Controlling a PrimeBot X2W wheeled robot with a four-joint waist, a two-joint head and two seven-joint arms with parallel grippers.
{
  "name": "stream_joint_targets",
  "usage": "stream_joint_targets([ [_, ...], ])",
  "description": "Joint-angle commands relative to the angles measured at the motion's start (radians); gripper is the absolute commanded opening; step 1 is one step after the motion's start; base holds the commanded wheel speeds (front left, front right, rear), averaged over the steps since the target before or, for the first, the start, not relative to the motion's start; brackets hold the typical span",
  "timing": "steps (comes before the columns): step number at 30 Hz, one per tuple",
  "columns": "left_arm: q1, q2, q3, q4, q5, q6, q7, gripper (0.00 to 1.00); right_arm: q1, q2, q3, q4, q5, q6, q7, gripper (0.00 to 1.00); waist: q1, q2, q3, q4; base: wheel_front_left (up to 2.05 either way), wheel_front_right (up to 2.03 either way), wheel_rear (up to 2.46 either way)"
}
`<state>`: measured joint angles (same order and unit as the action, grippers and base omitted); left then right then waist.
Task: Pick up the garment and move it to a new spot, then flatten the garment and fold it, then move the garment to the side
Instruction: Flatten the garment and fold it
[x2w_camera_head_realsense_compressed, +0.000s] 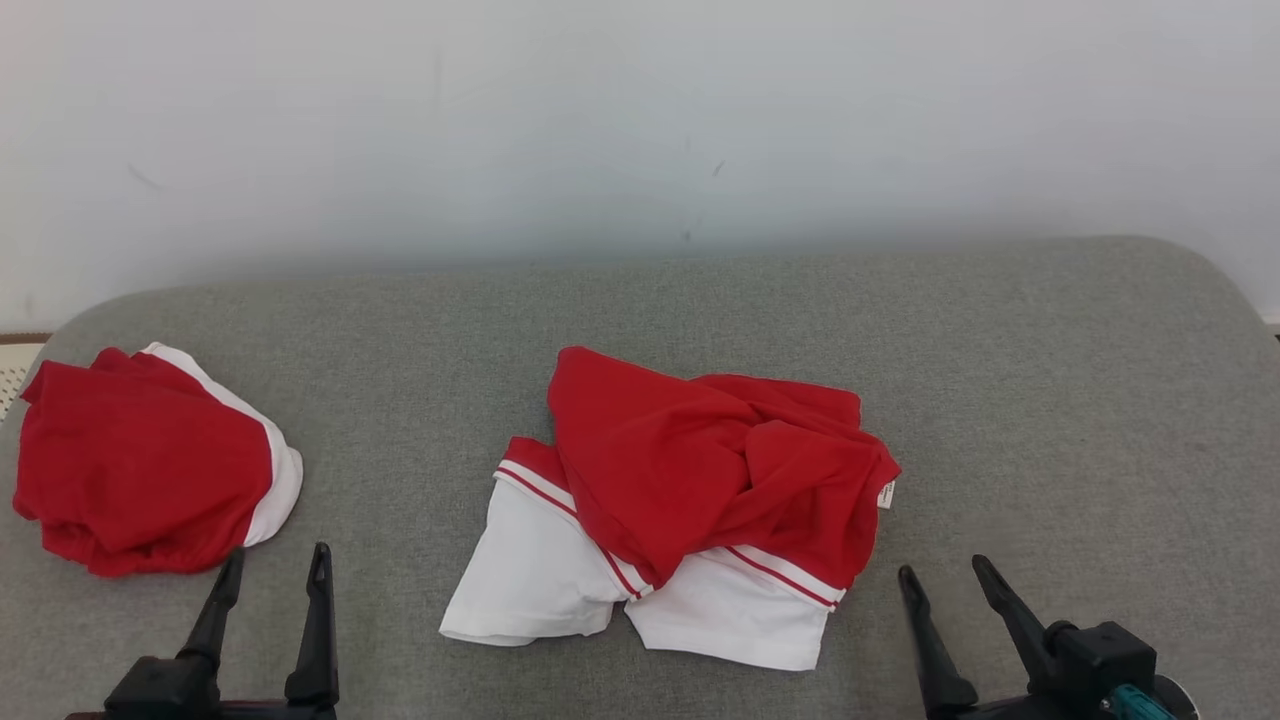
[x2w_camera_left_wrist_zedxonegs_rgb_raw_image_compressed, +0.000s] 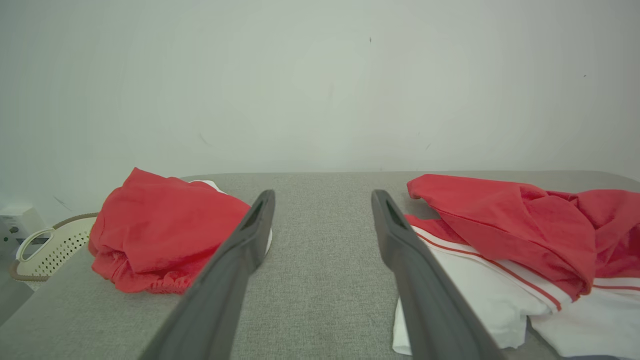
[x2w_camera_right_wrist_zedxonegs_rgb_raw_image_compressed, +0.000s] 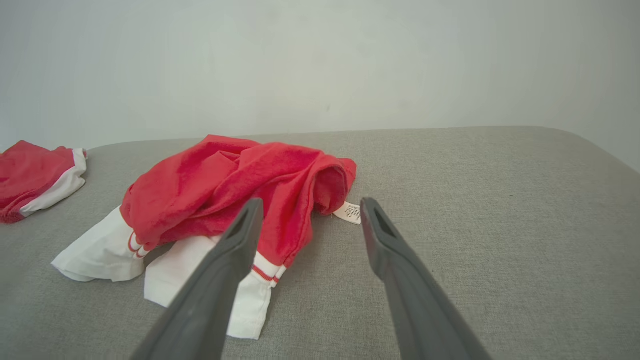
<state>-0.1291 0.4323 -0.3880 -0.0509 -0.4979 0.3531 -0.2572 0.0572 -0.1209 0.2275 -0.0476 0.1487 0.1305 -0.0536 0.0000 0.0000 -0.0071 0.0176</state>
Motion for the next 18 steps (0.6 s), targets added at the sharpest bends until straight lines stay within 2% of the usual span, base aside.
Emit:
stream_joint_targets([
  [1,0.002,0.000,-0.001,0.001,0.009,-0.002,-0.001,1.00,-0.002,-0.007,0.008,0.002,0.002,0.000,-0.001,1.00,0.0000,0.0000,0.002,0.001,0.00,0.00,0.00],
  [10,-0.031,-0.014,-0.025,-0.004,0.017,-0.006,0.004,1.00,-0.043,-0.048,0.081,0.082,0.044,0.000,-0.003,1.00,0.0000,0.0000,0.049,0.026,0.00,0.00,0.00],
  [18,-0.066,-0.030,-0.038,0.002,0.029,-0.015,0.001,1.00,-0.139,-0.052,0.155,0.269,0.095,0.000,-0.045,1.00,0.0000,0.0000,0.117,0.051,0.00,0.00,0.00],
])
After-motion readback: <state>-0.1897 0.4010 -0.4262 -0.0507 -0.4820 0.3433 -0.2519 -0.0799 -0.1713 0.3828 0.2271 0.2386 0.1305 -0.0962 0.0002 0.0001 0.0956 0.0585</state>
